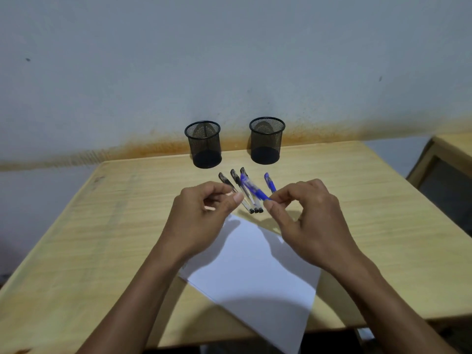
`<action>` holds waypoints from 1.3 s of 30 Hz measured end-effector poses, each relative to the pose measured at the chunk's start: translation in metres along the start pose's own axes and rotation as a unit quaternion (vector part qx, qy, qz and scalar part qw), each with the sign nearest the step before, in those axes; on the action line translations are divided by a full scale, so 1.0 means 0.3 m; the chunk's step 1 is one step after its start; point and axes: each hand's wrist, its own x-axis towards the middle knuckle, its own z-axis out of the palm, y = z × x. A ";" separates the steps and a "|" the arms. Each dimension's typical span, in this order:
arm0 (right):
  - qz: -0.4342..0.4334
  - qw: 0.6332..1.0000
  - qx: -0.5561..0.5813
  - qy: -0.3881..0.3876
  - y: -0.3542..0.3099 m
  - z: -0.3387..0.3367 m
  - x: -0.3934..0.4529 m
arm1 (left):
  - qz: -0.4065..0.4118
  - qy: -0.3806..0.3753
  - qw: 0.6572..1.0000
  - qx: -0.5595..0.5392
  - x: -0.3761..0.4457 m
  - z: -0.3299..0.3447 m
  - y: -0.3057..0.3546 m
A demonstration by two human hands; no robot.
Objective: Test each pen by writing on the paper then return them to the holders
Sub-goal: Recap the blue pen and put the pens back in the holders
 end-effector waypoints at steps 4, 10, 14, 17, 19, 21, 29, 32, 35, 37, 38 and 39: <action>0.161 0.986 0.017 0.028 0.057 -0.016 0.072 | -0.039 0.005 0.972 0.232 -0.017 -0.004 -0.090; 0.281 0.957 -0.072 -0.007 0.151 0.046 0.180 | -0.042 -0.005 0.936 0.349 -0.043 0.024 -0.136; 0.298 0.945 -0.127 -0.047 0.189 0.113 0.218 | -0.047 -0.013 0.927 0.372 -0.049 0.045 -0.156; 0.290 0.940 -0.173 -0.041 0.199 0.139 0.236 | -0.035 -0.006 0.927 0.374 -0.051 0.048 -0.151; 0.281 0.936 -0.207 -0.043 0.192 0.148 0.241 | -0.038 -0.009 0.927 0.372 -0.049 0.045 -0.154; 0.274 0.932 -0.231 -0.049 0.184 0.157 0.244 | -0.039 -0.014 0.926 0.376 -0.049 0.045 -0.163; 0.248 0.930 -0.266 -0.057 0.179 0.157 0.230 | -0.030 -0.017 0.924 0.381 -0.046 0.044 -0.185; 0.245 0.939 -0.234 -0.057 0.173 0.124 0.222 | -0.024 0.005 0.930 0.367 -0.032 0.034 -0.164; 0.244 0.955 -0.163 -0.054 0.167 0.069 0.226 | -0.049 0.028 0.930 0.362 0.036 0.031 -0.116; 0.227 0.955 -0.167 -0.092 0.153 0.038 0.249 | -0.060 0.042 0.921 0.382 0.116 0.046 -0.079; 0.219 0.949 -0.189 -0.122 0.145 0.030 0.270 | -0.068 0.041 0.917 0.390 0.161 0.061 -0.061; 0.212 0.941 -0.214 -0.154 0.135 0.024 0.295 | -0.084 0.029 0.913 0.398 0.204 0.077 -0.037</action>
